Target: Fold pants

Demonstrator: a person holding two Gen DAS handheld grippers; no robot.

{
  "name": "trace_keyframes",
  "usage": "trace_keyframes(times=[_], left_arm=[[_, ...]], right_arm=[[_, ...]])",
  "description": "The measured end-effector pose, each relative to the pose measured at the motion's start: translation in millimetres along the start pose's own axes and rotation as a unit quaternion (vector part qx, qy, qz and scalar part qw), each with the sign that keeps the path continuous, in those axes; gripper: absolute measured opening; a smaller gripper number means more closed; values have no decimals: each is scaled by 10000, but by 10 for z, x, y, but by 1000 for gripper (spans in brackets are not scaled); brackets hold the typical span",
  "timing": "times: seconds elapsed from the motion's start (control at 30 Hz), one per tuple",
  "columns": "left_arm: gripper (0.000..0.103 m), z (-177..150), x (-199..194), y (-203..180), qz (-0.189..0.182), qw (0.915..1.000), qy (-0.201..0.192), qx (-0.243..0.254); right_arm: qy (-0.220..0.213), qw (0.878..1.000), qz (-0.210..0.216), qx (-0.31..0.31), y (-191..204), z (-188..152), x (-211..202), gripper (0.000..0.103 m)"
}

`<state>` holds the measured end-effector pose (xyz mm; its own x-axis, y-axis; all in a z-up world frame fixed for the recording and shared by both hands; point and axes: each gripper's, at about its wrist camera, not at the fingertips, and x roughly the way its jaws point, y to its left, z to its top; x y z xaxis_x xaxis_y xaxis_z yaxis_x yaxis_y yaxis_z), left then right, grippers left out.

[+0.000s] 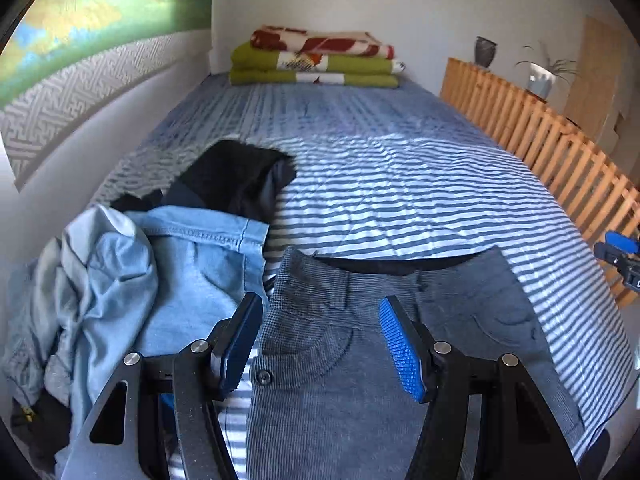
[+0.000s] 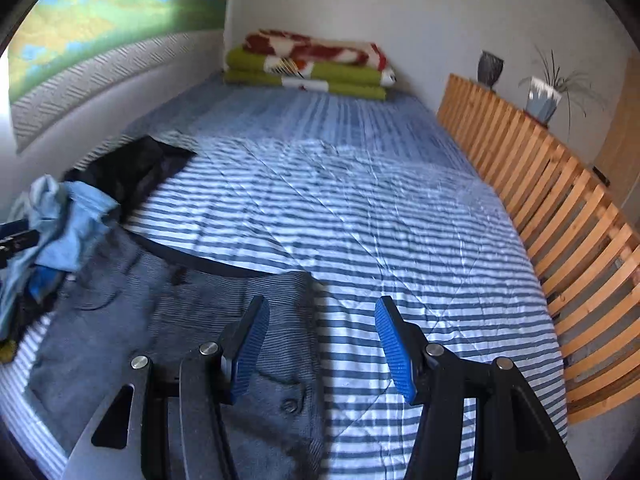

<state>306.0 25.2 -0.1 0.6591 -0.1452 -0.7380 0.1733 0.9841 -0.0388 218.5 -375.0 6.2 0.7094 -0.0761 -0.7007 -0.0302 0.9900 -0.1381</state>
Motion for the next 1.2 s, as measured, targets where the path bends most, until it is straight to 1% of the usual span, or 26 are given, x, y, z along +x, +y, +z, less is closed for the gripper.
trace_keyframes(times=[0.1, 0.17, 0.27, 0.4, 0.53, 0.7, 0.8, 0.83, 0.87, 0.9, 0.97, 1.03, 1.13, 1.2], left_arm=[[69, -27, -214, -130, -57, 9998, -93, 187], [69, -48, -298, -197, -115, 9996, -107, 237], [69, -107, -350, -278, -206, 9994, -75, 265], [69, -185, -293, -363, -253, 9990, 5, 366], [69, -264, -162, -369, -298, 9990, 106, 326], [69, -339, 104, -312, -208, 9987, 289, 378], [73, -328, 359, -162, -169, 9984, 472, 269], [74, -324, 416, -120, -112, 9984, 482, 264], [74, -308, 534, -41, 14, 9985, 493, 245], [75, -291, 621, 19, 63, 9984, 530, 207], [78, -248, 877, 190, -4, 9974, 714, 7], [79, -211, 1101, 347, -32, 9961, 856, -206], [79, -159, 1405, 516, -33, 9942, 1017, -356], [80, -133, 1594, 575, 5, 9932, 1102, -376]], right_arm=[[-139, 9998, 81, -142, 84, -6, -229, 52], [-176, 9996, 144, -136, 118, -30, -295, 53], [-134, 9995, 265, -110, 180, -66, -282, 53], [26, 9993, 345, -145, 259, -147, -170, 53], [104, 9991, 380, -125, 299, -241, -76, 53], [227, 9987, 413, -177, 329, -330, 92, 53], [316, 9984, 422, -182, 285, -363, 290, 54], [360, 9983, 416, -165, 268, -368, 352, 56], [462, 9979, 439, -118, 216, -374, 475, 56], [508, 9976, 470, -81, 186, -382, 543, 56], [668, 9965, 507, 6, 97, -390, 777, 56], [803, 9953, 539, 79, 16, -395, 977, 57], [1034, 9917, 705, 292, -154, -383, 1316, 57], [1224, 9862, 969, 559, -287, -365, 1549, 57]])
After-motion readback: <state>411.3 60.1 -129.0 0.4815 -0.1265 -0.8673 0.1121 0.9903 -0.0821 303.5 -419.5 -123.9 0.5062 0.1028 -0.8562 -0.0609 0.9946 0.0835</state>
